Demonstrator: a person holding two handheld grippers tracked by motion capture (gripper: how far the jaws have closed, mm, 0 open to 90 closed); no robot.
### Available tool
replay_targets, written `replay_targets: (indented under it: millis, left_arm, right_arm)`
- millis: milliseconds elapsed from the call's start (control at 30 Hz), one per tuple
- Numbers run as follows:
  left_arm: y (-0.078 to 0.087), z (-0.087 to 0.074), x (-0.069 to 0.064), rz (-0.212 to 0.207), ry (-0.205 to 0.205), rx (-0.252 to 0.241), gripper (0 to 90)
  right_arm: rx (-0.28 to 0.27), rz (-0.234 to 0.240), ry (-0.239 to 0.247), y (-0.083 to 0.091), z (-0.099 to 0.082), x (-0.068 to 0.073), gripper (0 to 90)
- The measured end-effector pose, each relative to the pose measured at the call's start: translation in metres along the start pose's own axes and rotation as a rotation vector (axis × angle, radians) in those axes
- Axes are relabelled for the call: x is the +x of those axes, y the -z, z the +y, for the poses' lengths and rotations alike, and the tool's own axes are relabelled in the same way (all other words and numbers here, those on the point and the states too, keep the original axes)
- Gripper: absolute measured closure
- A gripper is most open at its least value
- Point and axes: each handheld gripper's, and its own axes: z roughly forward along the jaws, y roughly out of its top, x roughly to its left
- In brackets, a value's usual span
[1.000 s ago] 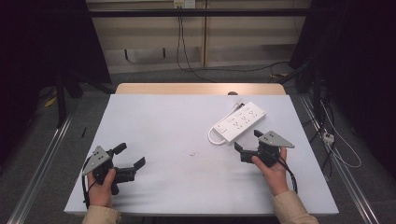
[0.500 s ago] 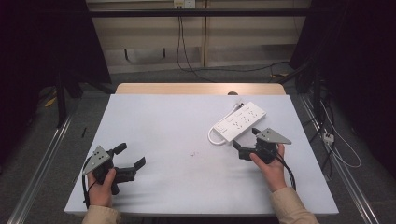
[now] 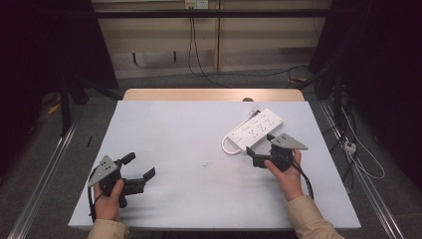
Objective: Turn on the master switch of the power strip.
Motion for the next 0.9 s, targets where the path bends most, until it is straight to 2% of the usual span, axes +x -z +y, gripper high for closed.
replay_targets:
  millis: [900]
  left_arm:
    - [-0.002,0.000,0.000,-0.007,0.003,0.004,2.2]
  right_arm:
    - [0.020,-0.003,-0.003,-0.012,0.008,-0.005,10.1]
